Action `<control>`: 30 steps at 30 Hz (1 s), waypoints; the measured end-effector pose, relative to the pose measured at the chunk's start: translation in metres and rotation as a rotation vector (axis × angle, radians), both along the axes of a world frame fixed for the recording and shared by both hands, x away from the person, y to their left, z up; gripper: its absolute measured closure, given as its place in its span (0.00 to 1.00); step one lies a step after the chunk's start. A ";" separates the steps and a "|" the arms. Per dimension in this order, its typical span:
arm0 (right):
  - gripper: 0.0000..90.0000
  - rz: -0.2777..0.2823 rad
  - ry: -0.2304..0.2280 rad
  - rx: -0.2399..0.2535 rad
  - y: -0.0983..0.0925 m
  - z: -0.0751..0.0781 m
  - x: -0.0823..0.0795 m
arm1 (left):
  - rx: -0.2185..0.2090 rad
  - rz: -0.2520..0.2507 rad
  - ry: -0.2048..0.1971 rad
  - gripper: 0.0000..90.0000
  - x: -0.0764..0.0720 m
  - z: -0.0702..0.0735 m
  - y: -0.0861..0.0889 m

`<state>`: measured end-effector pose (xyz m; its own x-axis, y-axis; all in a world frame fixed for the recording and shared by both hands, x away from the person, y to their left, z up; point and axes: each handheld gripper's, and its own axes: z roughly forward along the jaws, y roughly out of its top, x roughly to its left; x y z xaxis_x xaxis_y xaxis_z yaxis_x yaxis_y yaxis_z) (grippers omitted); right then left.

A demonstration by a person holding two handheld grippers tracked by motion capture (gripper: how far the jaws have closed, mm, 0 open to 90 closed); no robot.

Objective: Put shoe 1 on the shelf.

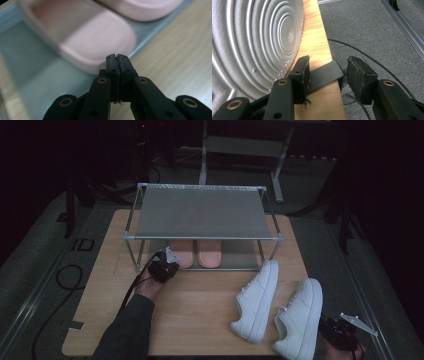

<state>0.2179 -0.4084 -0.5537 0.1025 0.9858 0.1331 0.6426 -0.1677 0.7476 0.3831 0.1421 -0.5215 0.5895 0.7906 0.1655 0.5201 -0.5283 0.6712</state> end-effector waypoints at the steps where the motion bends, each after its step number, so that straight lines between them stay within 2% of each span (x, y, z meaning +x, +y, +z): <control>1: 0.58 0.000 0.000 0.000 0.000 0.000 0.000 | -0.008 0.007 0.003 0.98 0.002 0.000 0.002; 6: 0.58 0.001 0.001 -0.003 0.000 0.000 0.000 | -0.001 0.002 0.018 0.98 0.008 -0.005 -0.002; 19: 0.58 0.003 0.001 -0.005 0.000 0.000 0.000 | -0.022 -0.020 0.029 0.98 0.015 -0.005 -0.013; 23: 0.58 0.000 0.001 -0.003 0.000 0.000 0.000 | -0.058 -0.035 0.023 0.97 0.010 0.001 -0.017; 30: 0.58 0.001 0.001 0.000 0.000 0.000 0.000 | -0.117 -0.109 0.019 0.95 -0.002 0.012 -0.030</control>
